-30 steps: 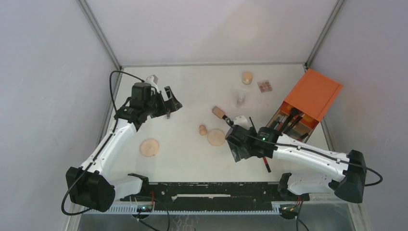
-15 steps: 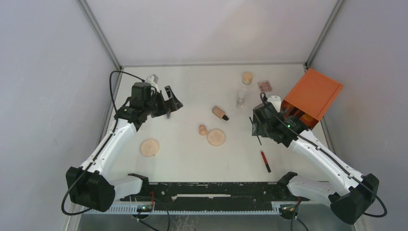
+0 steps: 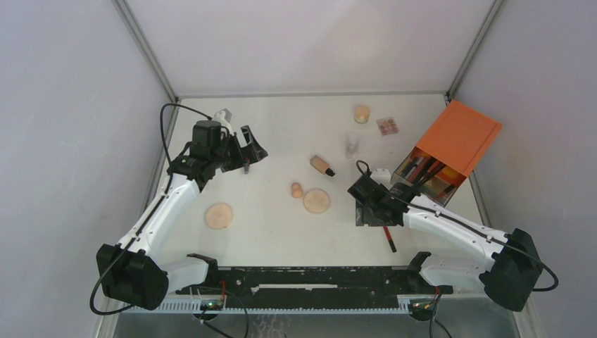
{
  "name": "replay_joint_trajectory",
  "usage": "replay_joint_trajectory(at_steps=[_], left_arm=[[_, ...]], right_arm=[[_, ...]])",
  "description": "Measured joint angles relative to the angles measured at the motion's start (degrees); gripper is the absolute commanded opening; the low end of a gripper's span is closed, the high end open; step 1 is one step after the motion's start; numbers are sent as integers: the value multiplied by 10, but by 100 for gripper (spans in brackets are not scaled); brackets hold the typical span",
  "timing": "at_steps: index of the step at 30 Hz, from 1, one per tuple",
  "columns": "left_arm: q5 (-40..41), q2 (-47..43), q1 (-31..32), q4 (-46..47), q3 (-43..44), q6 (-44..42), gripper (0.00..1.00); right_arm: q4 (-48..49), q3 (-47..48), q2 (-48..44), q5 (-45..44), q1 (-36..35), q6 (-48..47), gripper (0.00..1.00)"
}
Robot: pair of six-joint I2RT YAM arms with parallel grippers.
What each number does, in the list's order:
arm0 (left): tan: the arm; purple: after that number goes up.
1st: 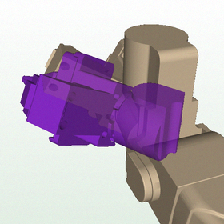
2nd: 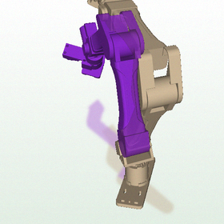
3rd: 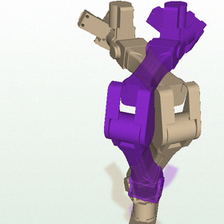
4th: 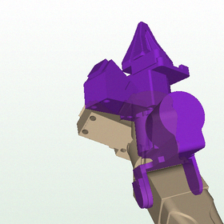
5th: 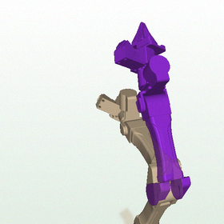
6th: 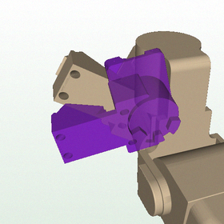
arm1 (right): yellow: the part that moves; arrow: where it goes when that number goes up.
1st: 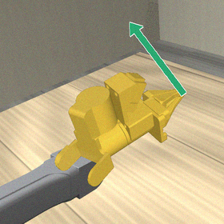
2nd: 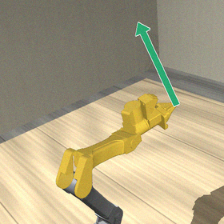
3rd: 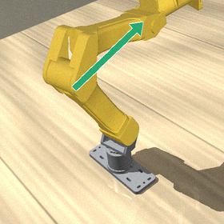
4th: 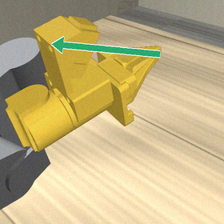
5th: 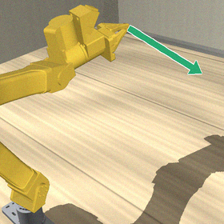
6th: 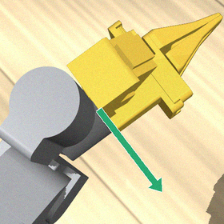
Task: Organize the makeup
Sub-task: Pick up the lipstick at the center of the board.
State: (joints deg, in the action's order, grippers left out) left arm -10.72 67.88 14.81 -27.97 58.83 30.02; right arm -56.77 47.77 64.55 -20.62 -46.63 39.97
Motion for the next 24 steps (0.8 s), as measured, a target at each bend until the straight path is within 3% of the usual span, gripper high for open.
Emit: replay_joint_trajectory(at_steps=[9, 24], left_arm=[[0, 0, 0, 0, 0, 0, 100], [0, 0, 0, 0, 0, 0, 100]], right_arm=[[2, -71, -5, -17, 4, 100, 71], [48, -143, -16, -24, 6, 145, 74]])
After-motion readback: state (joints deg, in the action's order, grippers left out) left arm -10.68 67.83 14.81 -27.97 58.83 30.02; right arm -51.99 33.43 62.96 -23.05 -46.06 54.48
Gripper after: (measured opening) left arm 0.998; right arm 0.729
